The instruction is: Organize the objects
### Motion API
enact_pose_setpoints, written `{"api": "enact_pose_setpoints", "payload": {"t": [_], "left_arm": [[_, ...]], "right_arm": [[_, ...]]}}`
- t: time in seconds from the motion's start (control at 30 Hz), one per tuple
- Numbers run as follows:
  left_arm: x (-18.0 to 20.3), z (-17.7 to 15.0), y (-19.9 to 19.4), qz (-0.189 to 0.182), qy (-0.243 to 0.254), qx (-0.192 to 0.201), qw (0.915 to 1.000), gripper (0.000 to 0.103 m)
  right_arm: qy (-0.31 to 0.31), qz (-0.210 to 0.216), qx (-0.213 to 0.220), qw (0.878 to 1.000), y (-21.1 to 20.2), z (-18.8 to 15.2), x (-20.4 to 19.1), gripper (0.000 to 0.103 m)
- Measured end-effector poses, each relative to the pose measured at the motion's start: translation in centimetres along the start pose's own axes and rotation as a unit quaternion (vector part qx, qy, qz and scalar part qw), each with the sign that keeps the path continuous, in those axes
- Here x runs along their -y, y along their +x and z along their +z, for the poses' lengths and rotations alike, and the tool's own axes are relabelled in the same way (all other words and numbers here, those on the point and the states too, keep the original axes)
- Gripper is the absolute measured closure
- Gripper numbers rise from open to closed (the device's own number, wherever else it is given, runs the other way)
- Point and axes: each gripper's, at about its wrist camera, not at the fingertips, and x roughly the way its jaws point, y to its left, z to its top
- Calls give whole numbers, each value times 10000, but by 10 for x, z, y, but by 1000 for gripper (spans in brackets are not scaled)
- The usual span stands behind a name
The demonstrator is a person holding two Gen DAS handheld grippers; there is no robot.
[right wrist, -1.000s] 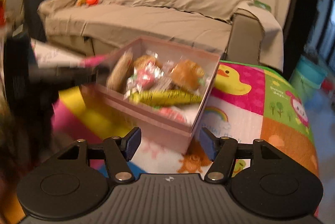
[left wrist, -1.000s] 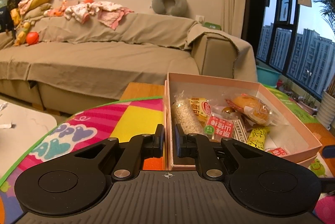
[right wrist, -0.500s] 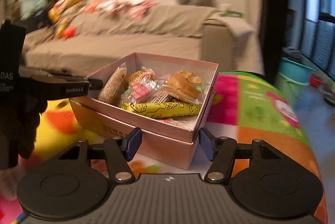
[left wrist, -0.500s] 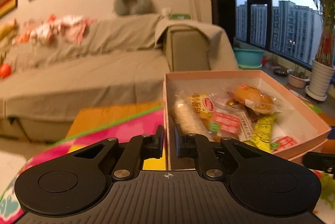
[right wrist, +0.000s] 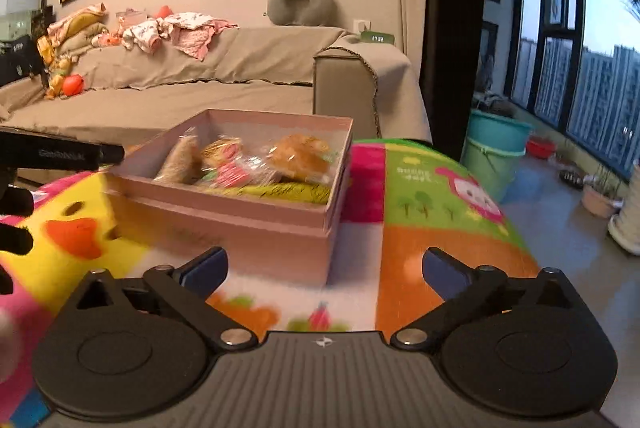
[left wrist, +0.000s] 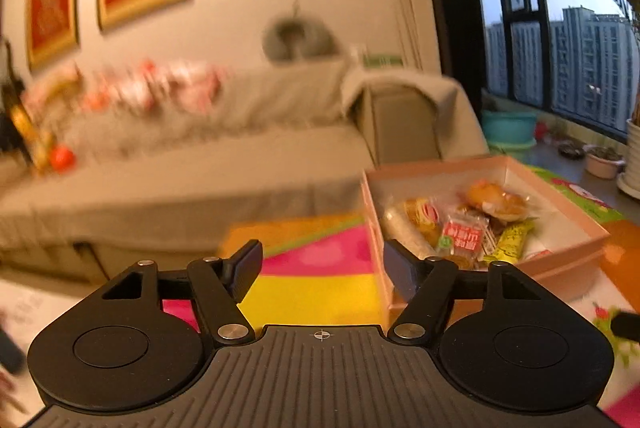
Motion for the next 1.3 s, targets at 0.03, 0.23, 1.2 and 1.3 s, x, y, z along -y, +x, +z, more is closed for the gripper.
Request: {"api": "enact_pose_setpoints", "payload": {"t": [0.03, 0.23, 1.2, 1.3], "left_arm": [[-1, -3, -14, -17, -40, 19, 10000, 31], [13, -60, -70, -642, -142, -749, 9950, 31], [25, -93, -70, -706, -437, -1244, 9888, 30], [25, -93, -70, -710, -459, -1247, 9886, 30]], "right_arm": [[-5, 0, -97, 10000, -8, -5, -3, 0], [444, 158, -686, 9965, -43, -36, -23, 0], [430, -460, -928, 9937, -40, -62, -46, 0], [345, -393, -902, 9945, -41, -62, -48, 0]]}}
